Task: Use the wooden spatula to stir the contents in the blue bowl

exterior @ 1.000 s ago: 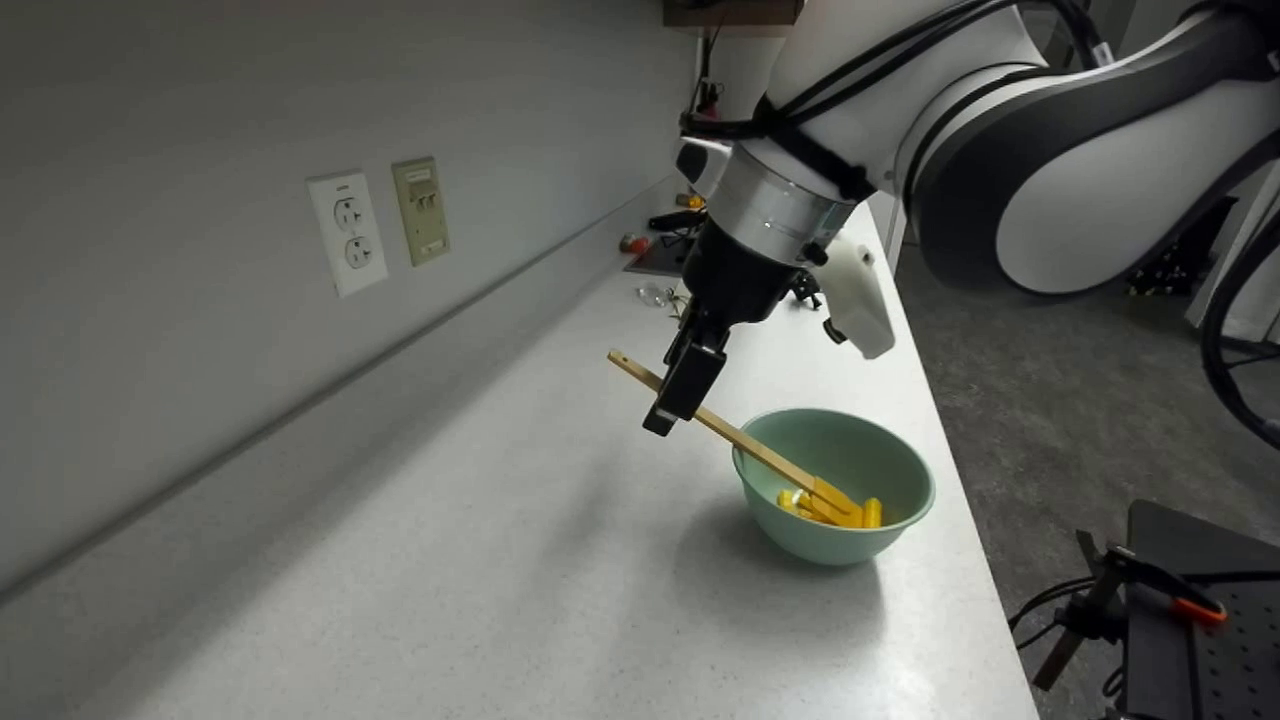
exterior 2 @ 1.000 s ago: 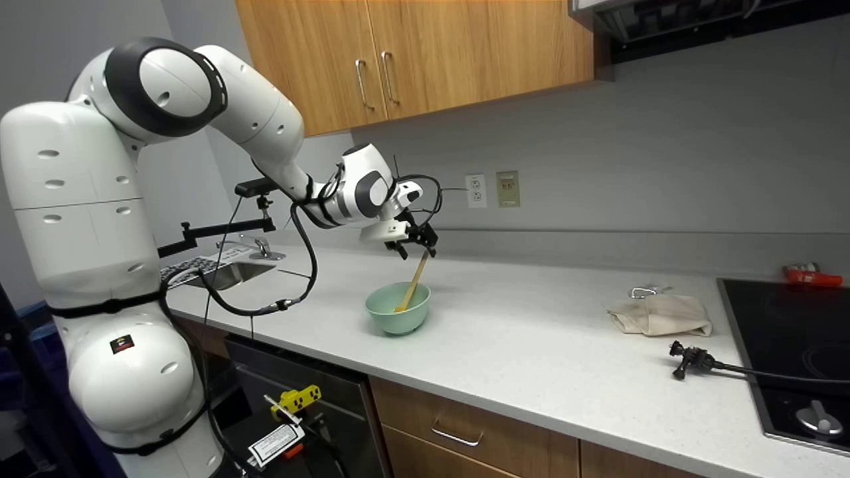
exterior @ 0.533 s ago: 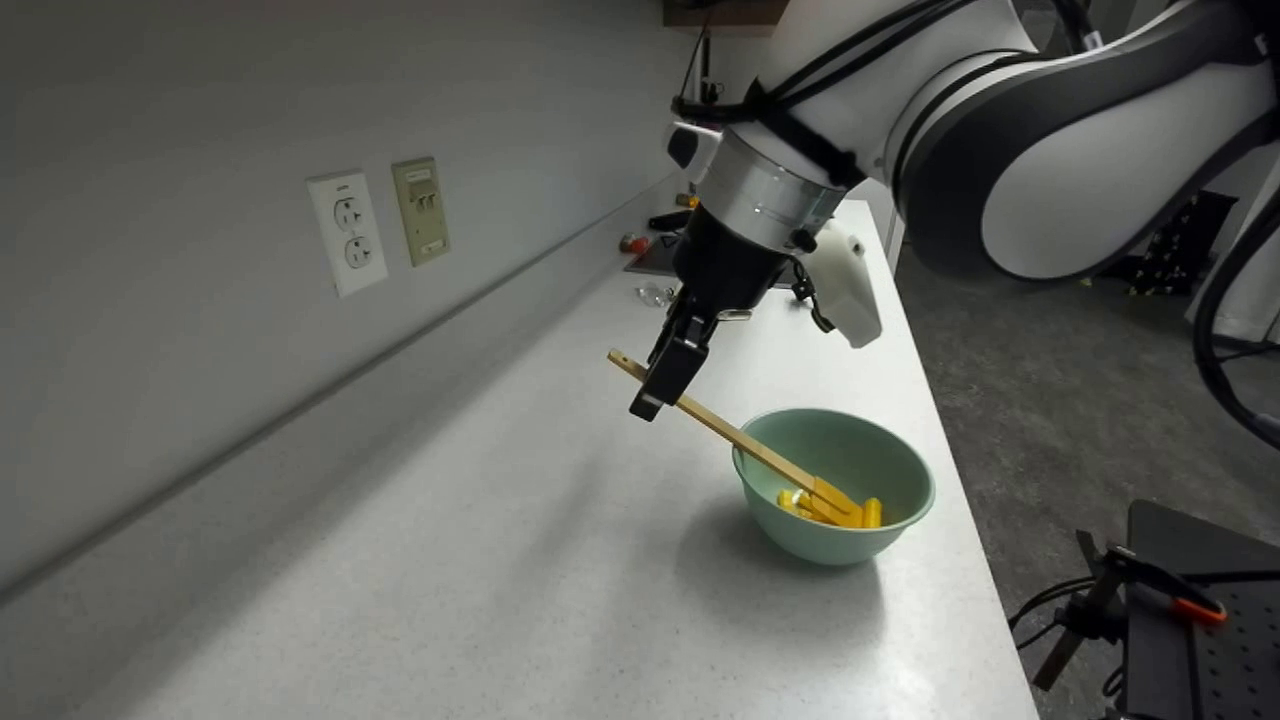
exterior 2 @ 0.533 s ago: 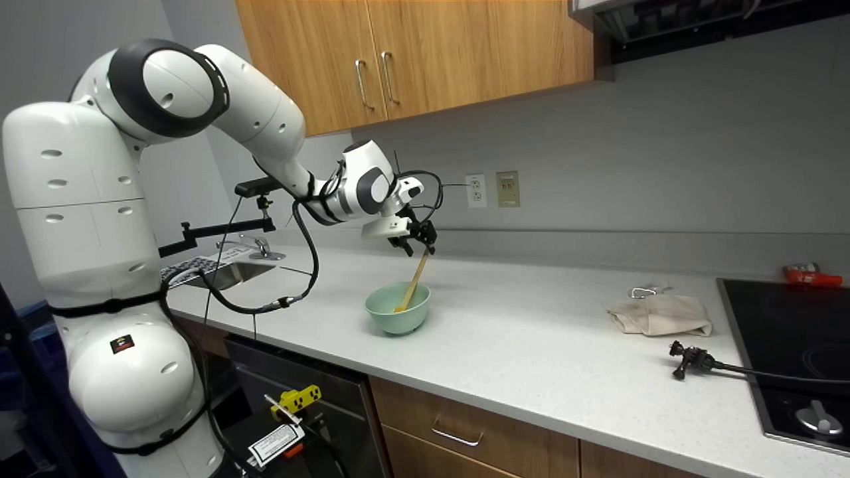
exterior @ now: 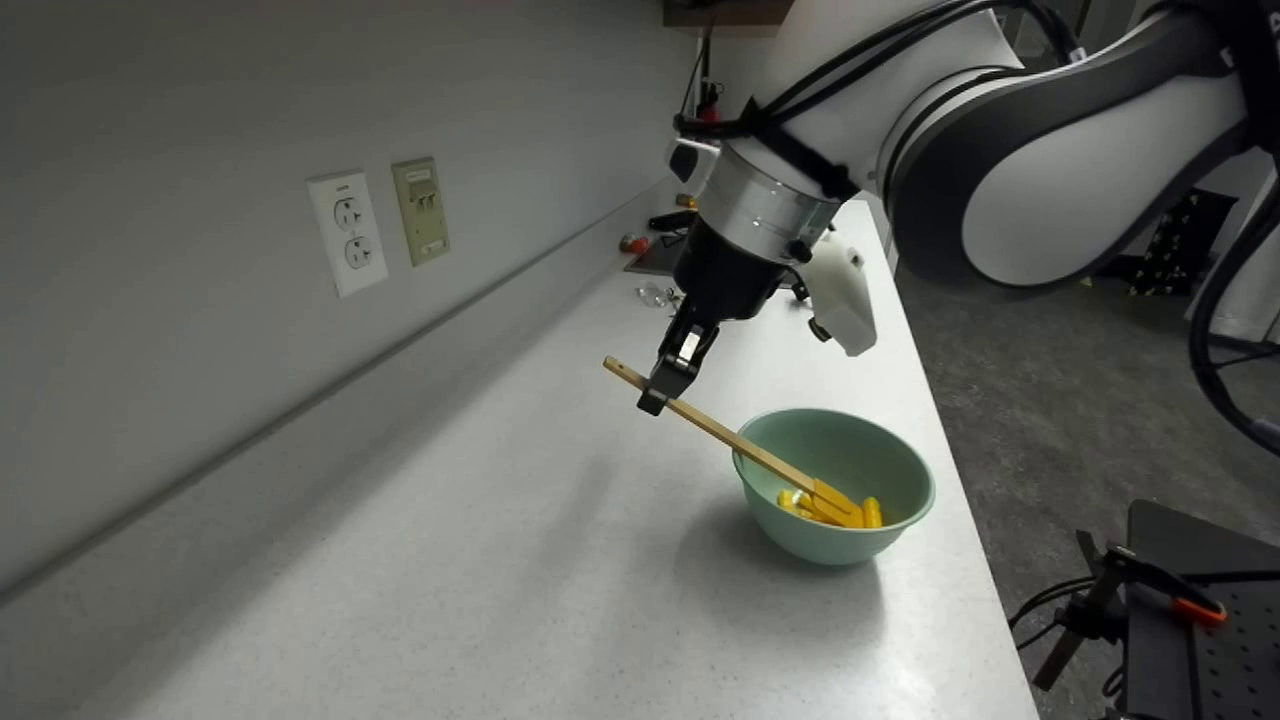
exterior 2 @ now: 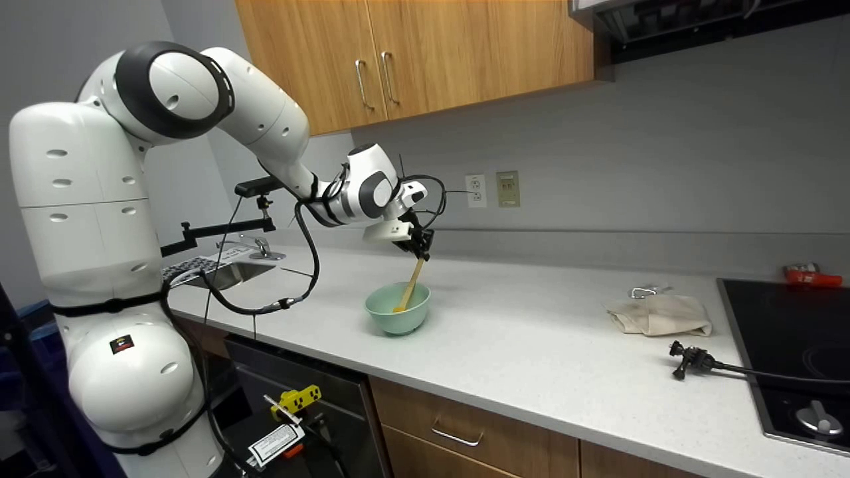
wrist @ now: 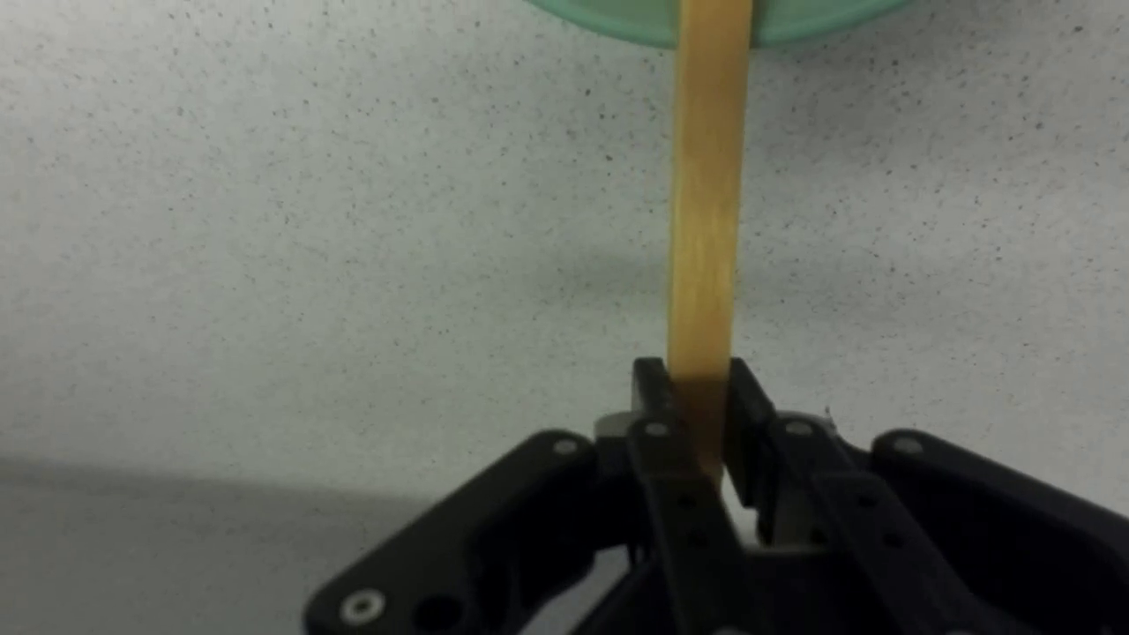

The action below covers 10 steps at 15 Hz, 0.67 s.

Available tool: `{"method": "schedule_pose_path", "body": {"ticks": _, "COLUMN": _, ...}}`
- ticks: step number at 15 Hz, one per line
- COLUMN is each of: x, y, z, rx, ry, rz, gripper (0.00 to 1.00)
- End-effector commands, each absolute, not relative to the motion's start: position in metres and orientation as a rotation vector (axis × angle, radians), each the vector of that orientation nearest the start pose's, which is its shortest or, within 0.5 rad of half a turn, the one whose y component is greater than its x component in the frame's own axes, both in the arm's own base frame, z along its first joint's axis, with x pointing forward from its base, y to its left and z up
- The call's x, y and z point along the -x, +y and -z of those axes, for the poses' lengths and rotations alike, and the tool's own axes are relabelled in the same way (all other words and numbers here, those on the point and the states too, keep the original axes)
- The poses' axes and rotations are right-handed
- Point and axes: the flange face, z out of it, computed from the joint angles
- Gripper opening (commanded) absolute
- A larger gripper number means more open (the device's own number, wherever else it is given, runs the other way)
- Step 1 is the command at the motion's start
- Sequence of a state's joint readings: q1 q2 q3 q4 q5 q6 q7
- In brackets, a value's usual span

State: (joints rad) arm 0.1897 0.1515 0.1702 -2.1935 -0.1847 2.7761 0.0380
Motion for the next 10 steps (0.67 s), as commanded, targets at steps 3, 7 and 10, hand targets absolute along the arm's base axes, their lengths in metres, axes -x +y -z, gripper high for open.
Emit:
{"method": "schedule_pose_path", "body": {"ticks": 3, "x": -0.546, "y": 0.214, "z": -0.370, "rx": 2.951, "ry": -0.717, "rz": 0.708, "gripper": 0.04}}
{"method": "schedule_pose_path", "body": {"ticks": 7, "x": -0.537, "y": 0.217, "z": -0.385, "rx": 2.920, "ry": -0.712, "rz": 0.760, "gripper": 0.04}}
{"method": "schedule_pose_path", "body": {"ticks": 10, "x": -0.528, "y": 0.220, "z": -0.397, "rx": 2.876, "ry": -0.676, "rz": 0.822, "gripper": 0.04}}
